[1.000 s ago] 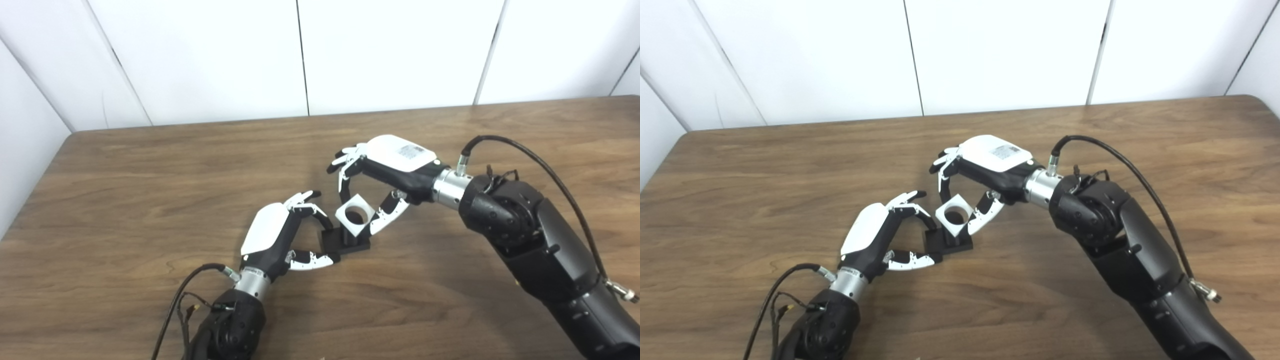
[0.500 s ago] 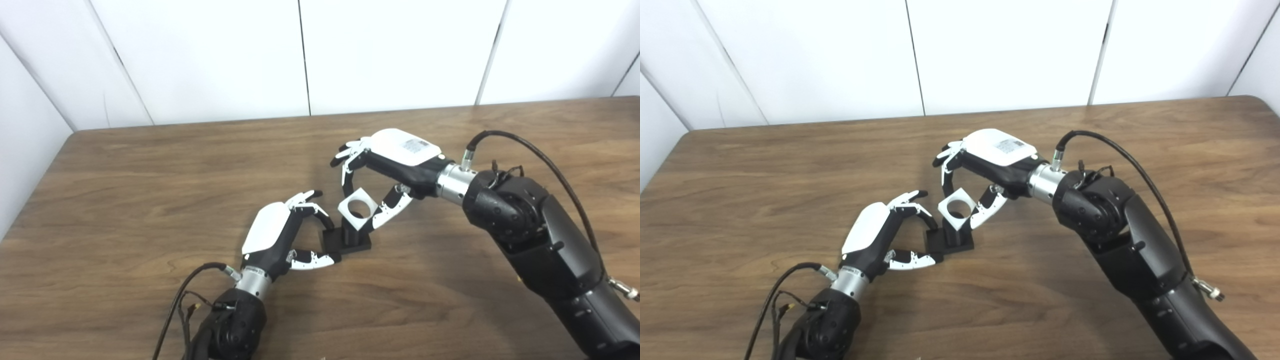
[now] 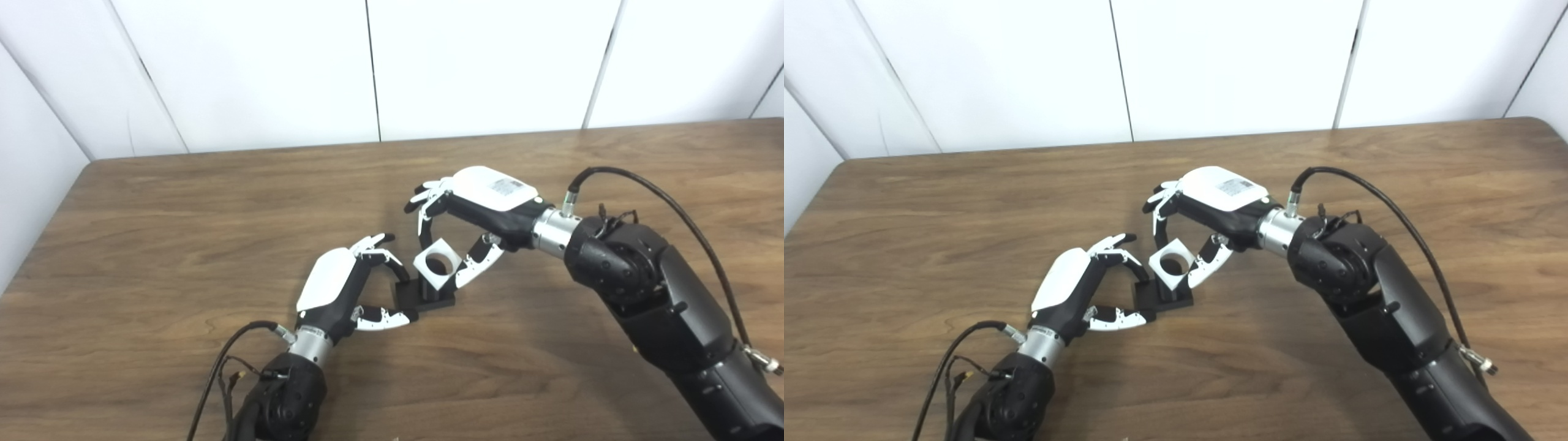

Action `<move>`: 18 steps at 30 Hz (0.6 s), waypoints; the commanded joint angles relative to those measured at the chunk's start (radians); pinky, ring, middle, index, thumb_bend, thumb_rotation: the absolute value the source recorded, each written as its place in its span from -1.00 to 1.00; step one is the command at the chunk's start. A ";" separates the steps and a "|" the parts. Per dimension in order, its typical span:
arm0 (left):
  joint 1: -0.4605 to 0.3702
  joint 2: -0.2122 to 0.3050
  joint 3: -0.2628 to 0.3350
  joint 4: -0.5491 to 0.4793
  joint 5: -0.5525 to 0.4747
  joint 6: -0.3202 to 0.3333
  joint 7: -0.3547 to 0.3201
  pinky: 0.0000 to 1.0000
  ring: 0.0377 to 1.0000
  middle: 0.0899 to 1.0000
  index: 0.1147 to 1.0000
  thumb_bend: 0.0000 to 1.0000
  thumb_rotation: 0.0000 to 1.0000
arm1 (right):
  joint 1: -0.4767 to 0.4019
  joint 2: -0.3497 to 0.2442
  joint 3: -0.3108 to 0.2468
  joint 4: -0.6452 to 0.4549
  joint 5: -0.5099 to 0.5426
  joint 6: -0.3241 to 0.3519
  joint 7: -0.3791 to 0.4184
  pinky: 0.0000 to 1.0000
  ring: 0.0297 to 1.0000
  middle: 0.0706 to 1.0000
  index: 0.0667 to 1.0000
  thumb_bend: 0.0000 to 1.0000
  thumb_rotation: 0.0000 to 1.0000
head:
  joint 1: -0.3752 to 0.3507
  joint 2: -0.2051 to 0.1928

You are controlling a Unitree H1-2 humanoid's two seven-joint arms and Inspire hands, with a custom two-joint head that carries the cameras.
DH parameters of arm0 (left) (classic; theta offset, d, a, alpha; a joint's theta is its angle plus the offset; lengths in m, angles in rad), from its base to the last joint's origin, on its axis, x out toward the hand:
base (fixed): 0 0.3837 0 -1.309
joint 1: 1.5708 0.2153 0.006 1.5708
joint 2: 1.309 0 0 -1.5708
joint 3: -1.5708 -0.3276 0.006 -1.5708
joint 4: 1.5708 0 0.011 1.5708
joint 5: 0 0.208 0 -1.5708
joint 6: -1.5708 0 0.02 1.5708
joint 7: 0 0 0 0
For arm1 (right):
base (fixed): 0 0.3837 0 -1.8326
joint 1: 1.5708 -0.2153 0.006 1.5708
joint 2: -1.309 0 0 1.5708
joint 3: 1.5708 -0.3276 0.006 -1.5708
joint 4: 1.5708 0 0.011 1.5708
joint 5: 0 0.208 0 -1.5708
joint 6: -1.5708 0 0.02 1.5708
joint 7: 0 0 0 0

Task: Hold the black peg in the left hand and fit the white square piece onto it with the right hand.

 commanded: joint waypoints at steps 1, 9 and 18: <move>0.004 0.012 -0.008 0.010 0.008 0.026 -0.030 0.67 0.85 0.79 -0.15 0.05 -0.85 | -0.036 0.009 -0.005 -0.027 0.002 -0.010 -0.017 0.87 0.84 0.65 -0.11 0.04 -0.71 | 0.003 0.002; 0.004 0.009 -0.009 0.003 0.010 0.034 -0.034 0.65 0.85 0.79 -0.15 0.05 -0.85 | -0.030 0.021 0.003 -0.023 0.004 -0.006 -0.019 0.90 0.84 0.64 -0.11 0.04 -0.71 | 0.007 0.004; 0.006 0.007 -0.012 0.000 0.006 0.037 -0.034 0.64 0.85 0.79 -0.15 0.05 -0.85 | -0.028 0.030 0.007 -0.003 -0.002 -0.010 -0.027 0.92 0.83 0.64 -0.11 0.04 -0.71 | 0.012 0.006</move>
